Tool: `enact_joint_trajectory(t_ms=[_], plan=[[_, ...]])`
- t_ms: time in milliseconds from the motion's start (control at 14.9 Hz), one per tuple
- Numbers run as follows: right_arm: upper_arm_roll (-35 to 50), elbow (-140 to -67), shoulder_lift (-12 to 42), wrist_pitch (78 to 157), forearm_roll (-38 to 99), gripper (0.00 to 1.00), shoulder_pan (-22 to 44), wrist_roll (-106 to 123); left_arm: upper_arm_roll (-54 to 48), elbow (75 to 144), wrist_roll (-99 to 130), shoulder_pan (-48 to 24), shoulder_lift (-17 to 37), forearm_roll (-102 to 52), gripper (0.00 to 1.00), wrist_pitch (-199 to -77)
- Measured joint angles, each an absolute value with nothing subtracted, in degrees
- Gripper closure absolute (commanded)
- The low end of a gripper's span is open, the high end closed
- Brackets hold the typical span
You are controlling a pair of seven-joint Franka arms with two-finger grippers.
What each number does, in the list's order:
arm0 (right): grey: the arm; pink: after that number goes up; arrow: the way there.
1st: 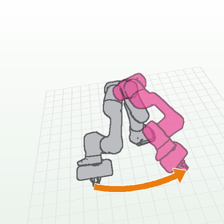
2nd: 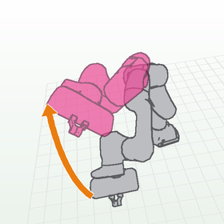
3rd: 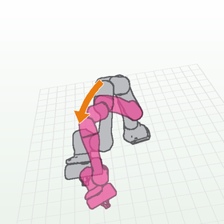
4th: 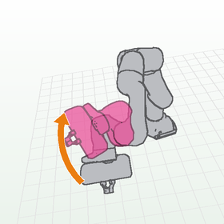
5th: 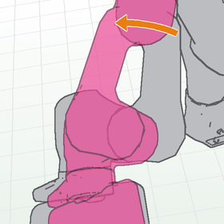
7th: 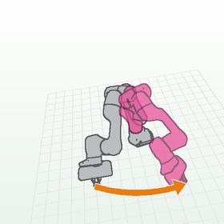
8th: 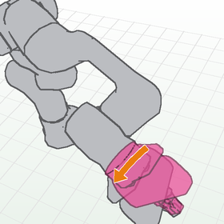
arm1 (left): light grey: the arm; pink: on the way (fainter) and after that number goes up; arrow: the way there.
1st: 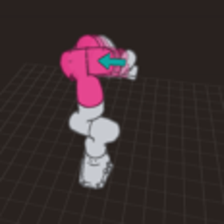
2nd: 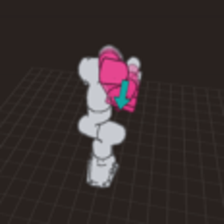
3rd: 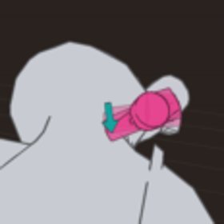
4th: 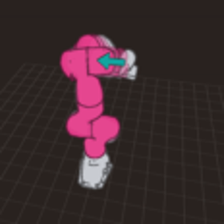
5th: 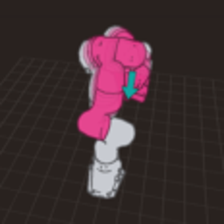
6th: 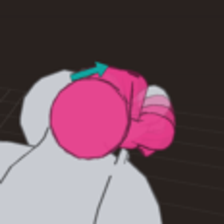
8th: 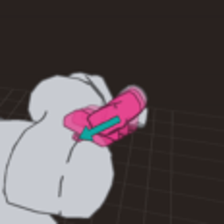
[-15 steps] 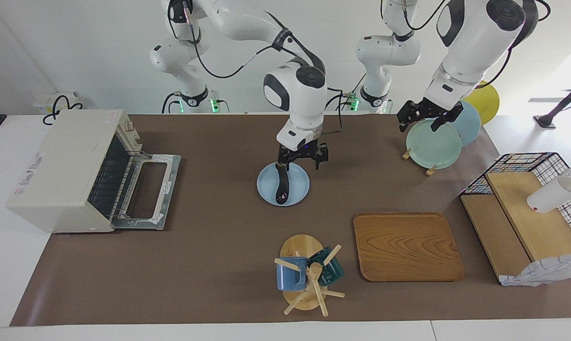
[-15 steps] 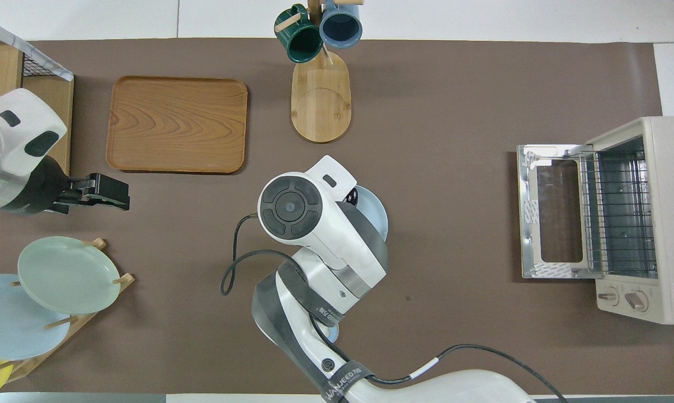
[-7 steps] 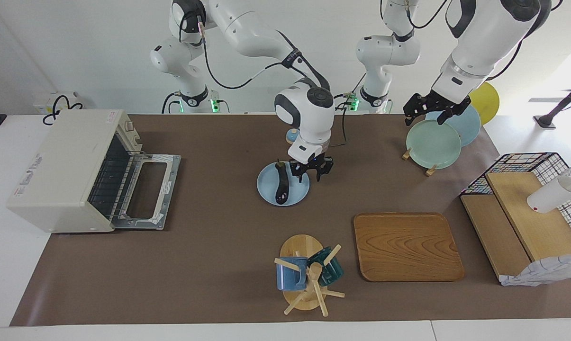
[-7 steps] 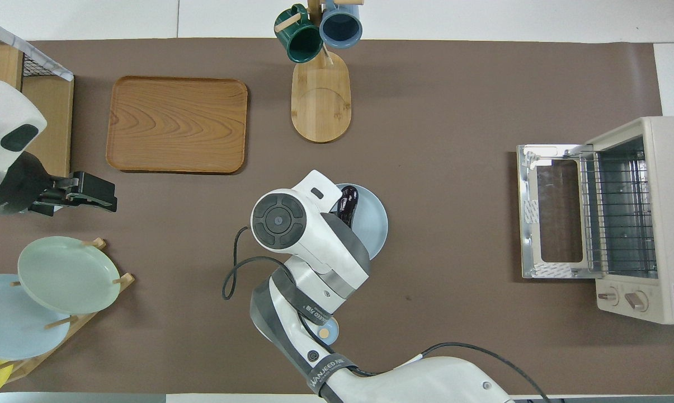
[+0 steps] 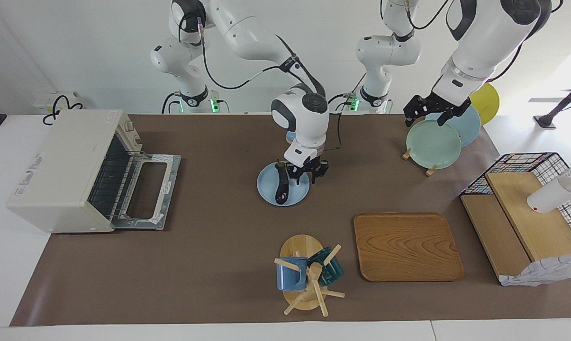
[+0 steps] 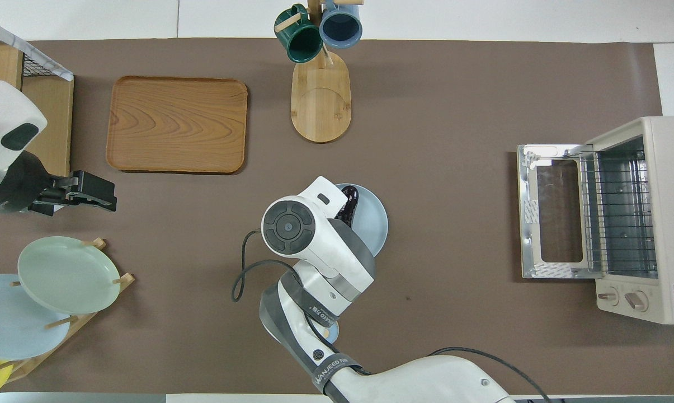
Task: Put eggplant into oven
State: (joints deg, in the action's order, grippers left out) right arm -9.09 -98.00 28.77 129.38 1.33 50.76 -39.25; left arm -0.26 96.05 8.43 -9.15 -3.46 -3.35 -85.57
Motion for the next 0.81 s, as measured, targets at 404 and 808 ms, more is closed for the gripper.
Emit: enact_joint_trajectory(t_ms=[404, 808], plan=[[-9.06, -100.98, 28.23, 133.15, 1.72, 0.72, 51.32, -39.47, -0.38, 96.00, 8.40, -9.13, -3.46, -3.35, 0.00, -85.57], [-9.16, -100.82, 27.62, 131.71, 1.71, 1.00, 51.39, -39.58, -0.31, 96.00, 8.40, -8.39, -3.46, -3.35, 0.00, -85.49]])
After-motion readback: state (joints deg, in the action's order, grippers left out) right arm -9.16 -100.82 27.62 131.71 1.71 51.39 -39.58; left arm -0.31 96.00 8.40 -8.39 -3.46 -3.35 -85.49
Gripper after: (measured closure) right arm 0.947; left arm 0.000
